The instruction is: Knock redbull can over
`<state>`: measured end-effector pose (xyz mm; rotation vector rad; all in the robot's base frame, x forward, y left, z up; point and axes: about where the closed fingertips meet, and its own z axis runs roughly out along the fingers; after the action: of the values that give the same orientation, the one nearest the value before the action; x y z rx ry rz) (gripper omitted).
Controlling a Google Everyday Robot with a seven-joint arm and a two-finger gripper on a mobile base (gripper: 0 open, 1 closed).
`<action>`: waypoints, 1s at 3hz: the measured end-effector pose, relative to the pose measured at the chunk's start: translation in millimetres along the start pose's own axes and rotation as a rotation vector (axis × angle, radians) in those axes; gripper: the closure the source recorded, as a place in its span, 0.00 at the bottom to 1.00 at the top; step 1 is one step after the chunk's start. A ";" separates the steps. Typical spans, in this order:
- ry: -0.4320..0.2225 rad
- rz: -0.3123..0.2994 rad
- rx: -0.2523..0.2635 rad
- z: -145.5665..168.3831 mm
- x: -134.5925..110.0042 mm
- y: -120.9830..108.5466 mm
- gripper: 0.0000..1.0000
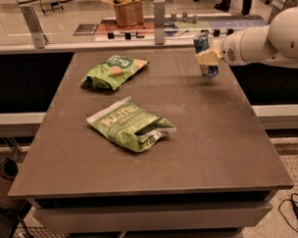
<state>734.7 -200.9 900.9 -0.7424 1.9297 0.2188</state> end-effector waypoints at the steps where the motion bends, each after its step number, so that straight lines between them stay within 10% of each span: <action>1: 0.091 -0.043 0.018 -10.0 2.7 -2.5 1.00; 3: 0.270 -0.133 0.020 -8.4 22.0 3.5 1.00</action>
Offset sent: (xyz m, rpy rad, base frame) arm -0.0176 -0.0196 -0.0118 -0.2935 0.1579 -0.0175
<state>719.8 -210.7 885.2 -0.9212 2.1221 0.0164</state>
